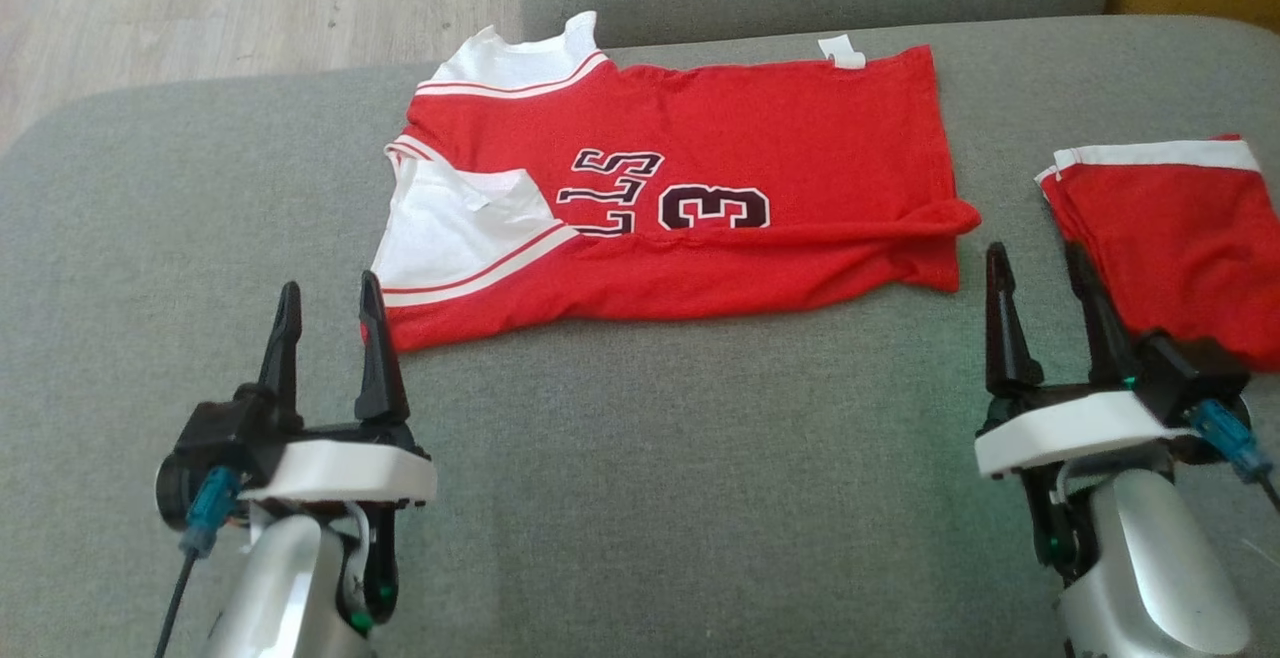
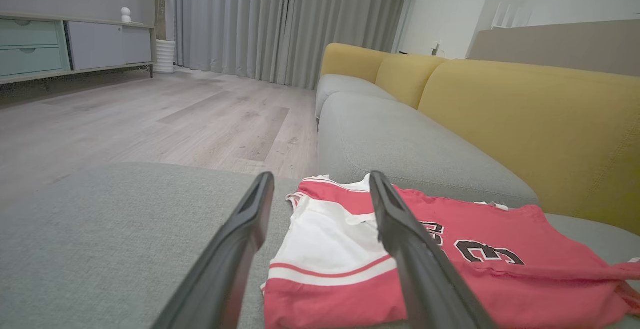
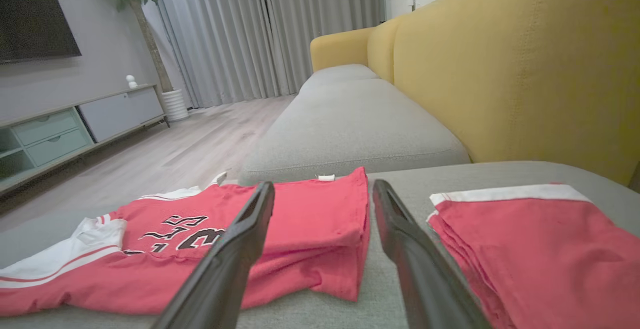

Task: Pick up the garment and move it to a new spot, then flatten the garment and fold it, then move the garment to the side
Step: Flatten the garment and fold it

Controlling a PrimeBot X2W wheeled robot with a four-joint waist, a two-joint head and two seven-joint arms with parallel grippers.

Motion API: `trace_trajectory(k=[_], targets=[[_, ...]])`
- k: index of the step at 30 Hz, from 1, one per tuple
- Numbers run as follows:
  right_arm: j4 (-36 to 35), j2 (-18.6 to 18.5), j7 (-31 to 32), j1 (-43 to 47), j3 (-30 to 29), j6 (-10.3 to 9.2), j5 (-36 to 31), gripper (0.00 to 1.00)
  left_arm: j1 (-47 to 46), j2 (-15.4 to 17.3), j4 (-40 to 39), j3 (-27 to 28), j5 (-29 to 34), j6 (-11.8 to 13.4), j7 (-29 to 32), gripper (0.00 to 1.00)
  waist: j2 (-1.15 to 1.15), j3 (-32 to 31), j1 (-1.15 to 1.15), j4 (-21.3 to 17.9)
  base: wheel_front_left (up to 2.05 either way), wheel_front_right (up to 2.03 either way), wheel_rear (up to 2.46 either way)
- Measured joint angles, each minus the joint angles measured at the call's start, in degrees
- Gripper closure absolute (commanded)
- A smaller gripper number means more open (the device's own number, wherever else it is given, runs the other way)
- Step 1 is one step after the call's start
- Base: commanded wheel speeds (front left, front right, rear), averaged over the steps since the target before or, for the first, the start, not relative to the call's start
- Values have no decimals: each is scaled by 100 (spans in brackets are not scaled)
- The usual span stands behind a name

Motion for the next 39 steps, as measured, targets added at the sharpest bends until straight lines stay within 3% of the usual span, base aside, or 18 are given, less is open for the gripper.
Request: trace_trajectory(k=[9,18,25,31,32,33,39], targets=[[-218,20,0,-26,136,0,46,0,-300,-25,643,96,323,-42,4,0,0,191,1,-114,0,0,0],[-290,20,0,-188,224,0,48,0,-949,3,1914,40,365,166,771,0,0,505,1,-282,0,0,0],[-358,20,0,-282,318,0,108,0,-1289,110,2540,78,381,409,931,0,0,699,1,-396,0,0,0],[-359,20,0,-310,325,0,182,0,-1545,143,2880,-16,397,330,1290,0,0,785,0,-421,0,0,0],[-354,20,0,-325,326,0,182,0,-1591,149,2918,-23,397,289,1327,41,0,793,0,-417,0,0,0],[-334,20,0,-344,330,0,182,0,-1629,151,2945,-30,397,259,1336,100,0,797,0,-409,0,0,0],[132,20,180,-454,235,0,134,0,-1673,107,2952,-47,356,207,1050,100,0,784,0,-331,0,0,0]])
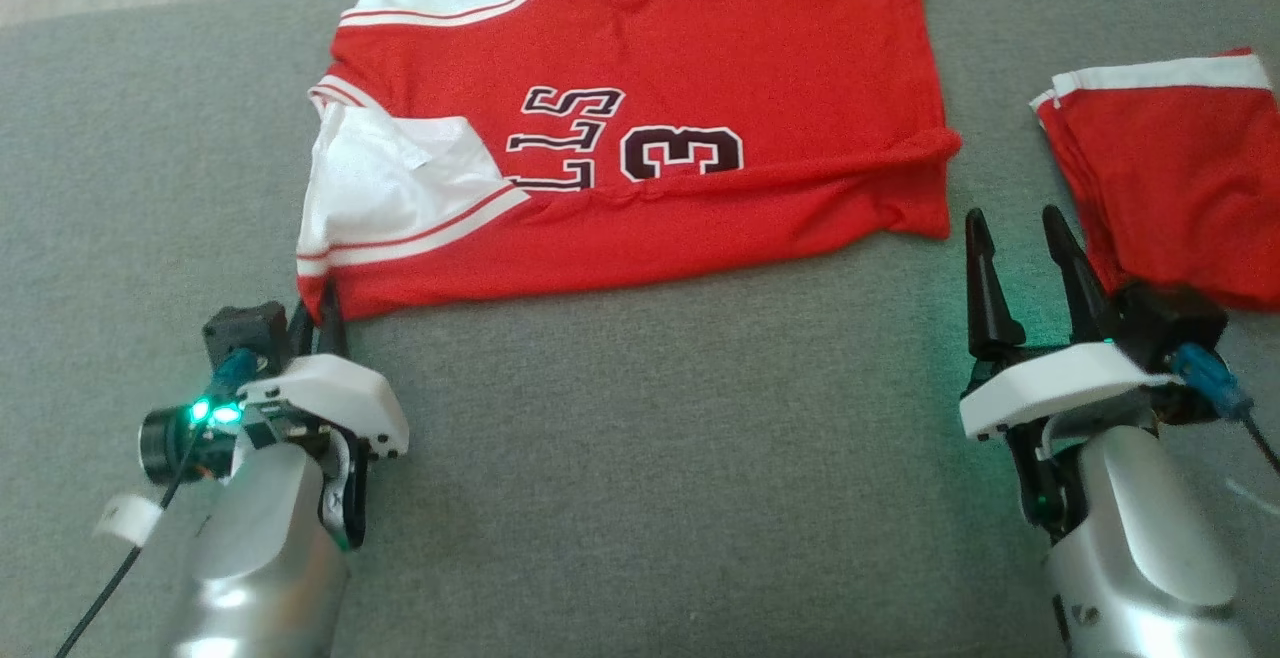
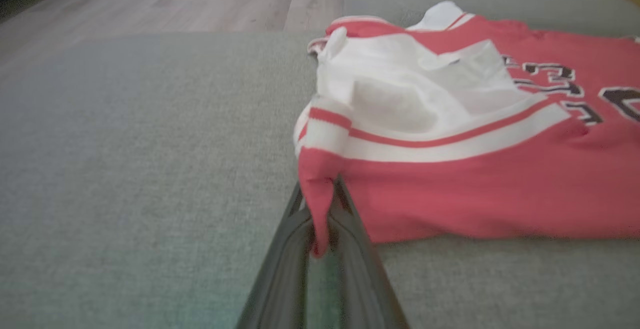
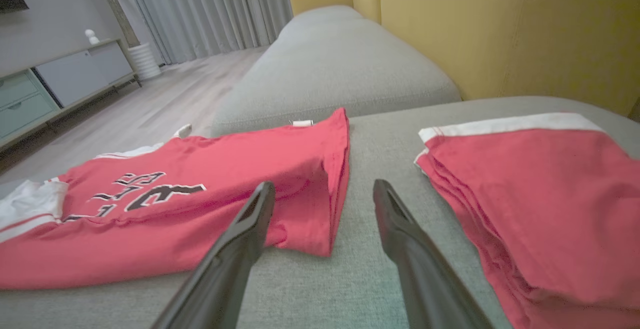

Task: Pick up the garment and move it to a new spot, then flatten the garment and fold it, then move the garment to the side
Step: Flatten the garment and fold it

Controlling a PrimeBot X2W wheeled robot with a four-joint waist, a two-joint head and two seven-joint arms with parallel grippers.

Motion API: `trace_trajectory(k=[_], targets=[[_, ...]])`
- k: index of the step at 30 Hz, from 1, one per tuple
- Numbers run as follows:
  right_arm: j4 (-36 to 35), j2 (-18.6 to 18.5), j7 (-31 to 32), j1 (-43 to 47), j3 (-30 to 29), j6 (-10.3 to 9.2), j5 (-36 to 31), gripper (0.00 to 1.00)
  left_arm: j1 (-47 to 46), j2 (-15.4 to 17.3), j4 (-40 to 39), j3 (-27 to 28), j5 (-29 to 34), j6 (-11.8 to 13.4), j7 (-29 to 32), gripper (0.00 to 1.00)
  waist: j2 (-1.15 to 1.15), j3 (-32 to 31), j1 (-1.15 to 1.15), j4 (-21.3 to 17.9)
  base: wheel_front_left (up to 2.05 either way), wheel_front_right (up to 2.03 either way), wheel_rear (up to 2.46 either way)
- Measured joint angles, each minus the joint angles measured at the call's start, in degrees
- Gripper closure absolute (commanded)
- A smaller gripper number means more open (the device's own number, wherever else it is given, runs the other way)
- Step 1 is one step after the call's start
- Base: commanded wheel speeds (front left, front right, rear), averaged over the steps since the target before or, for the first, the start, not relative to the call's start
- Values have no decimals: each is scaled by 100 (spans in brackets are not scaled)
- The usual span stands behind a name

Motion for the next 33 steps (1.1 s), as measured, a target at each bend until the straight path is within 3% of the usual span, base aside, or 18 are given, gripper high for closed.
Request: trace_trajectory(k=[7,15,22,23,24,33], targets=[[1048,0,756,-484,-435,0,141,0,-54,-10,-450,11,-51,-156,-840,100,0,-8,0,191,0,0,0],[2536,-2,1262,-1352,-431,0,967,0,-130,-64,-761,-202,21,-278,-951,100,0,26,0,415,0,0,0],[3761,-62,1200,-2298,-93,0,1271,0,-130,-91,-898,-315,68,-287,-957,100,0,101,0,560,0,0,0],[3864,-67,1167,-2371,-10,0,1305,62,-130,-90,-896,-324,74,-286,-957,100,0,105,0,570,0,0,0],[3976,-71,1104,-2438,77,0,1294,100,-130,-86,-894,-325,77,-285,-957,100,0,106,0,575,0,0,0],[4785,-54,280,-2581,266,0,477,100,-52,24,-721,-346,76,-249,-957,100,0,-107,0,467,0,0,0]])
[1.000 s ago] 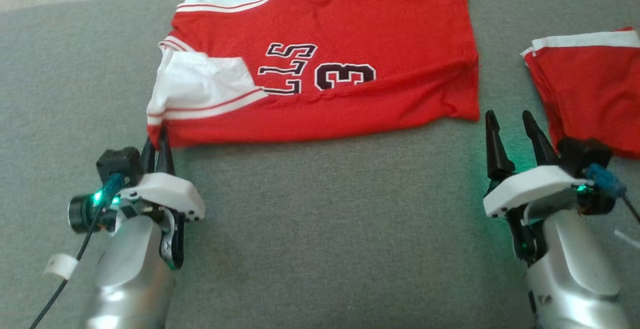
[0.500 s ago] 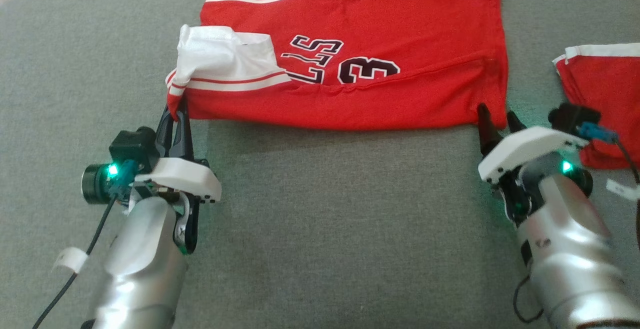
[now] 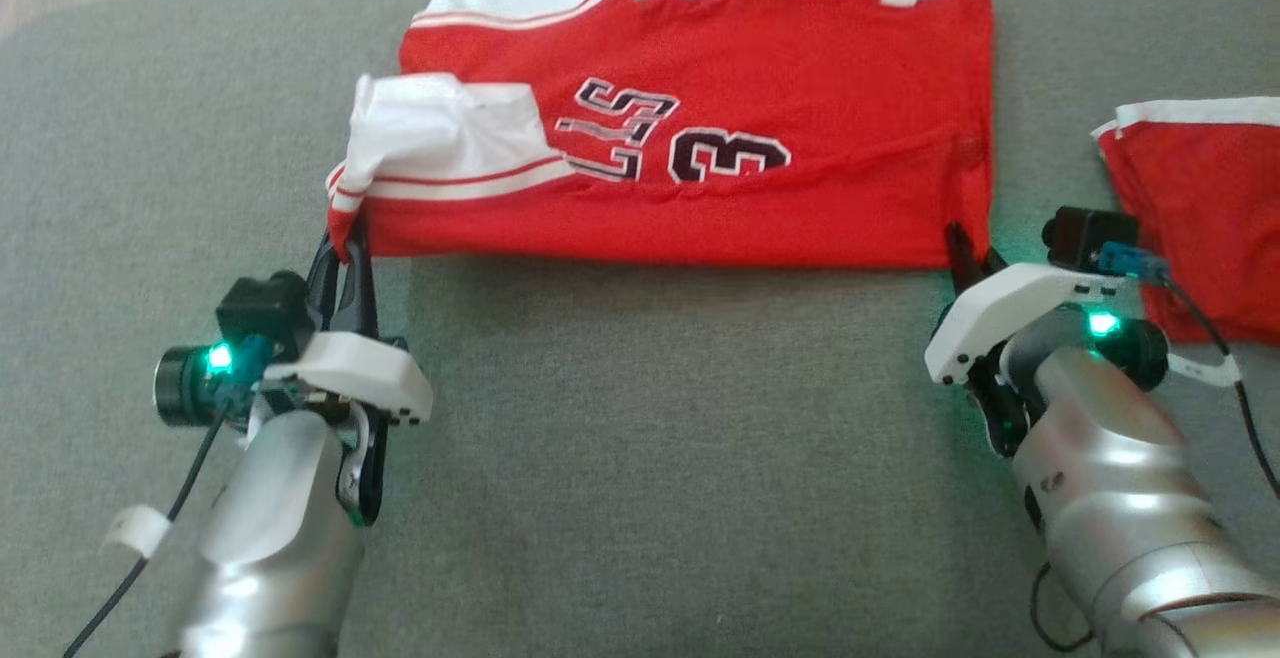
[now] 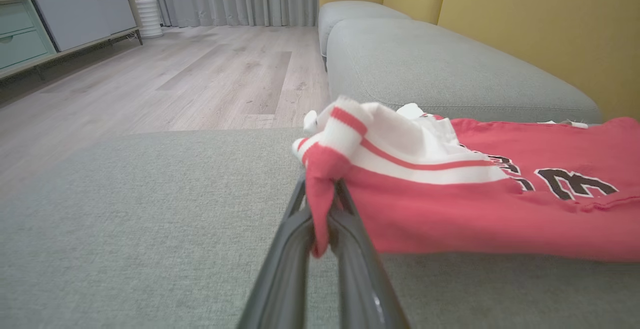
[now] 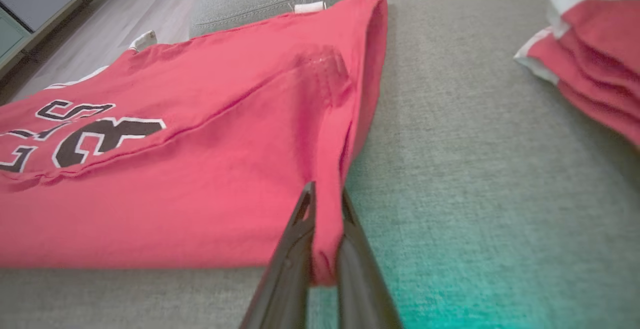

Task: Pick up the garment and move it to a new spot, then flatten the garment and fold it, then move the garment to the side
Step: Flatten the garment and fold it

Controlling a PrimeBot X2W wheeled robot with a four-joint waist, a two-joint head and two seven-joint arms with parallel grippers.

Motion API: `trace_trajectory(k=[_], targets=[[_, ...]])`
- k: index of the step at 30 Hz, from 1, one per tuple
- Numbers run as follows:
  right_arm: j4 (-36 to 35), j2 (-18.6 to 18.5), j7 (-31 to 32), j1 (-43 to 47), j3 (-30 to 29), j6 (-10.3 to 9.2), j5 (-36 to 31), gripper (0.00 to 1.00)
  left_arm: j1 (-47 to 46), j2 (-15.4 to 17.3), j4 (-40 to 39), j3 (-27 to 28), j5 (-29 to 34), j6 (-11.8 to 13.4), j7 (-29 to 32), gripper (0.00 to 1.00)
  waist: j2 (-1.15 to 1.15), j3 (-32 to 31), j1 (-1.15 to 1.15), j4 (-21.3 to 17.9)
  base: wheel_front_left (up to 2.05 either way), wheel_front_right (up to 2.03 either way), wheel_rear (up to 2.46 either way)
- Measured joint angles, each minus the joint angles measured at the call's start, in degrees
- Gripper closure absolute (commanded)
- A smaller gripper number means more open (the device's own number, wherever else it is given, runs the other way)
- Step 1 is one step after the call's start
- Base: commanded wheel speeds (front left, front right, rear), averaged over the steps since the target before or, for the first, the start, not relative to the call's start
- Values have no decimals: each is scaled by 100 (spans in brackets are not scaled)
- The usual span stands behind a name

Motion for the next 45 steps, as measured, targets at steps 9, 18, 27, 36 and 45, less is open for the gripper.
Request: trace_trajectory(k=[9,18,27,36,45], targets=[[119,24,-180,406,26,0,-136,100,747,108,27,-21,-16,0,9,100,0,-582,-1,-187,0,0,0],[120,25,73,1025,187,0,-82,100,1800,179,-633,-138,-136,37,371,100,0,-1130,-2,-277,0,0,0],[-333,3,483,1566,265,0,108,60,2796,335,-1752,-289,-196,235,981,100,0,-1374,-1,-315,0,0,0],[-1662,-148,211,1883,-48,0,-123,0,2788,441,-2280,-241,-198,409,1044,0,0,-1257,-1,-394,0,0,0],[-3777,-143,-27,2031,-1001,0,-1042,0,1984,583,-2825,-98,-218,378,644,0,0,-832,0,-499,0,0,0]])
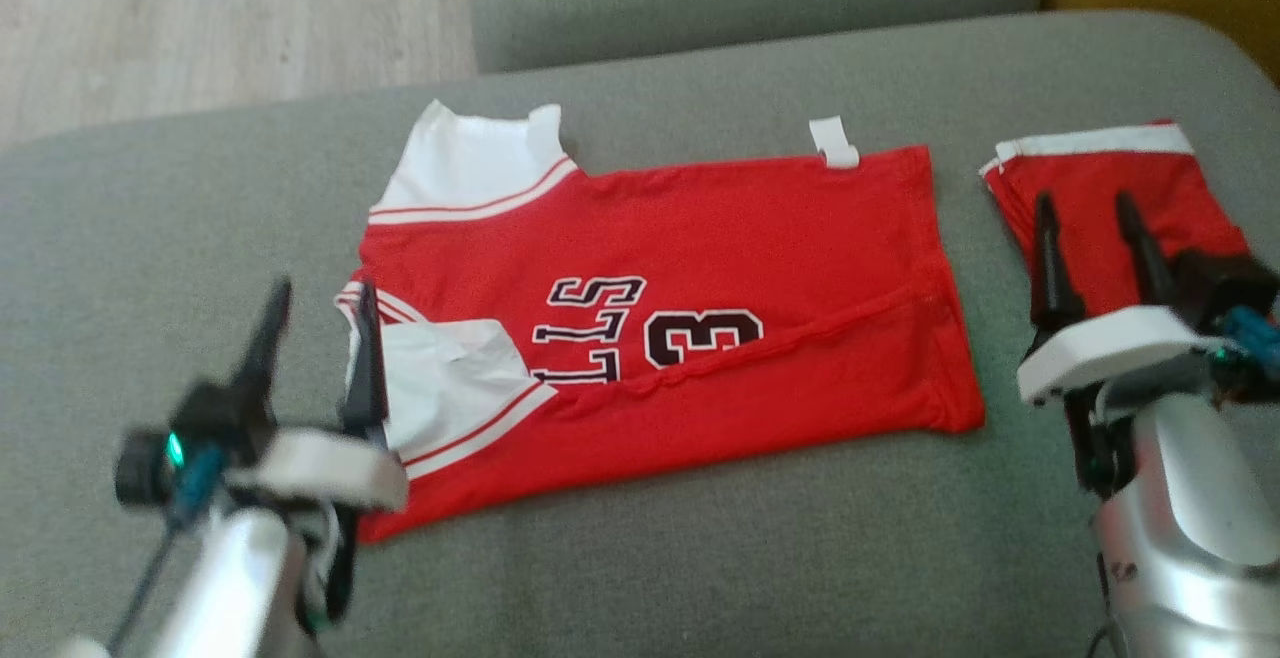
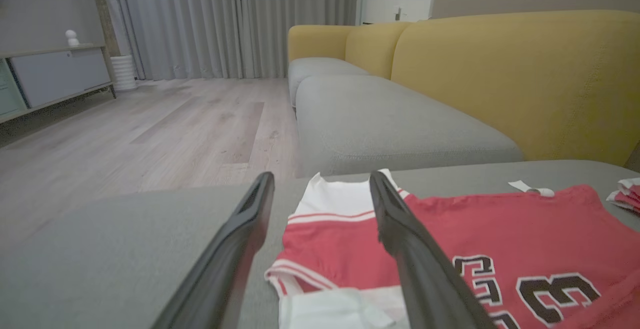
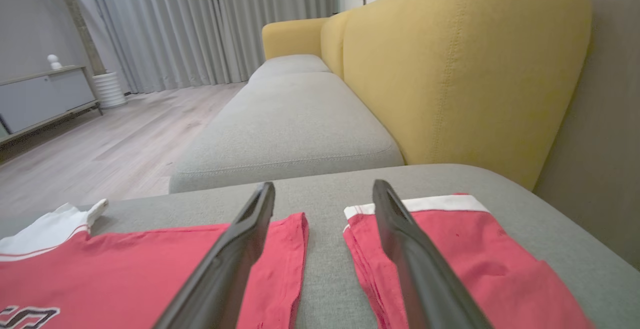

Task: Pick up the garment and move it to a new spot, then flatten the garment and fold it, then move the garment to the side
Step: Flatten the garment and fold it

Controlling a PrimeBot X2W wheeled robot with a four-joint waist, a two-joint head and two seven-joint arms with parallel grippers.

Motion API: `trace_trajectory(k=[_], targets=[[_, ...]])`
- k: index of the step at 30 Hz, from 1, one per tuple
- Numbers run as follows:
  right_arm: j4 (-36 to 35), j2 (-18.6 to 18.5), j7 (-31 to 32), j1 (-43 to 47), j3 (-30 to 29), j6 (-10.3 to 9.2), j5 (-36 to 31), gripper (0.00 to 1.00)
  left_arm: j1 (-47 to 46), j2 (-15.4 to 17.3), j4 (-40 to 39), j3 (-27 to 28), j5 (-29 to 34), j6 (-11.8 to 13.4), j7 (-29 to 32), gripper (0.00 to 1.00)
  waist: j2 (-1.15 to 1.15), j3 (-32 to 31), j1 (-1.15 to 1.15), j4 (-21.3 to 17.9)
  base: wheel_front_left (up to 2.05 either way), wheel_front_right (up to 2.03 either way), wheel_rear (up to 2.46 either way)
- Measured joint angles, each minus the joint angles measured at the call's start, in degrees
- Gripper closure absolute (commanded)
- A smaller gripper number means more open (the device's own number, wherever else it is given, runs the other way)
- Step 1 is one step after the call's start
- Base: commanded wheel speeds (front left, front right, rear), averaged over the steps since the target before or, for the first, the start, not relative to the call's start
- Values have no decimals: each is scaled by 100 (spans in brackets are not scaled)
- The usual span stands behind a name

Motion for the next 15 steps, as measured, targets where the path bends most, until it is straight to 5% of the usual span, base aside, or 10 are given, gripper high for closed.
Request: trace_trajectory(k=[7,11,15], targets=[[-1067,165,413,-119,-101,0,-166,0,-1559,422,158,-59,168,-501,419,0,0,576,1,-122,0,0,0],[-1368,166,569,-502,-33,0,-247,0,-2661,730,748,-291,215,-1051,1128,0,0,991,2,-222,0,0,0],[-1522,171,637,-901,188,0,-267,0,-3515,1013,1447,-573,89,-1321,1937,0,0,1405,2,-364,0,0,0]])
